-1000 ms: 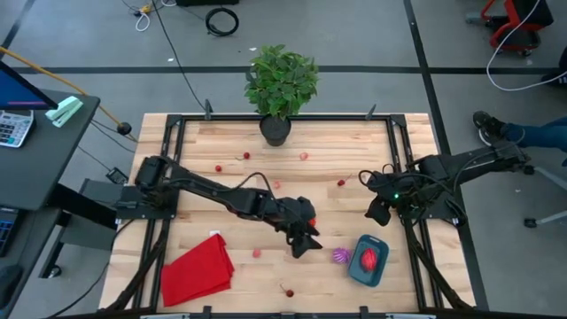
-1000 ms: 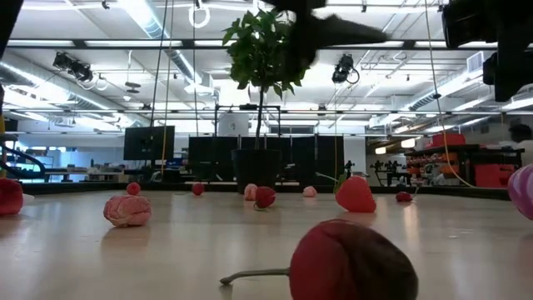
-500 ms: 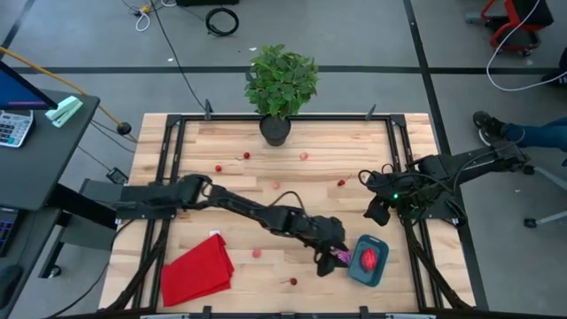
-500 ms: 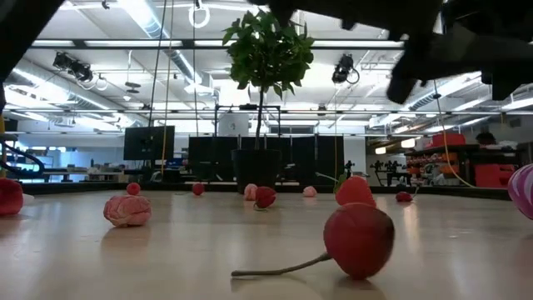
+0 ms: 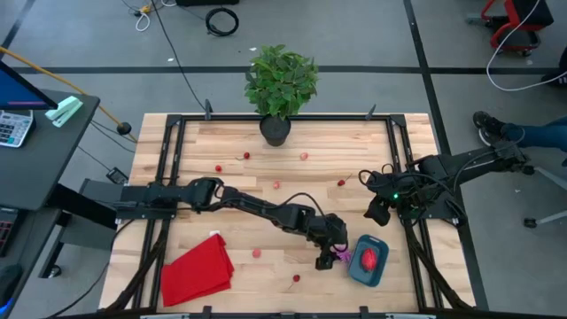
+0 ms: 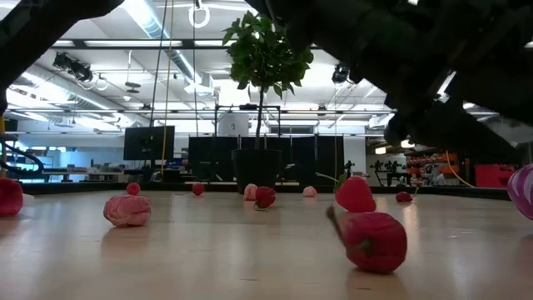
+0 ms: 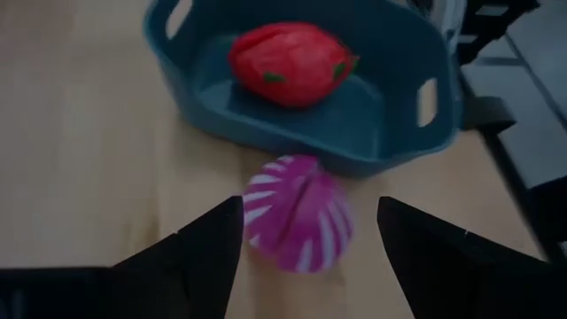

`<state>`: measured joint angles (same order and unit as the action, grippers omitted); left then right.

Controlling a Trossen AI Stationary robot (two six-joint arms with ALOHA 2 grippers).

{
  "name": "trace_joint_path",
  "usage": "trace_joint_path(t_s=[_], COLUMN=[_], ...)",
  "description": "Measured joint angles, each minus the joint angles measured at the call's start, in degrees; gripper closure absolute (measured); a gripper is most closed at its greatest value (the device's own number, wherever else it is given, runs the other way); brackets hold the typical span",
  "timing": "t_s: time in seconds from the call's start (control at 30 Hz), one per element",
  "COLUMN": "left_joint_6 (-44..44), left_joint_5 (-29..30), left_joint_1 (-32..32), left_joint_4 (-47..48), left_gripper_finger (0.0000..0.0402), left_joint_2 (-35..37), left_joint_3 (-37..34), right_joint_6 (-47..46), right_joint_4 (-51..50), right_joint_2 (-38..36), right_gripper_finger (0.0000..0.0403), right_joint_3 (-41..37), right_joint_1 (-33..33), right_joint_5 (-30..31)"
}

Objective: Pick and placing Produce into tupperware
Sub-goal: Put the onion into the bin

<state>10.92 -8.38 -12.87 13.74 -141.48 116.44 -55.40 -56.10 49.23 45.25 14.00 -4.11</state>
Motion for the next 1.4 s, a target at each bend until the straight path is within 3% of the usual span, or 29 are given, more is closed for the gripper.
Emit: trace_joint_path(t_s=[1.4], left_joint_6=[5.0], left_joint_5=[0.7], left_joint_1=[-0.6], left_joint_4=[-6.7], left_gripper_finger=[0.0131], left_joint_2=[-4.8], left_joint_3=[-0.4], right_joint_6=[0.5], right_joint_4=[0.0], right_joint_2=[0.0], right_gripper_finger=[0.0096], right_joint_3=[0.0], right_joint_1=[0.0], right_joint_5=[2.6])
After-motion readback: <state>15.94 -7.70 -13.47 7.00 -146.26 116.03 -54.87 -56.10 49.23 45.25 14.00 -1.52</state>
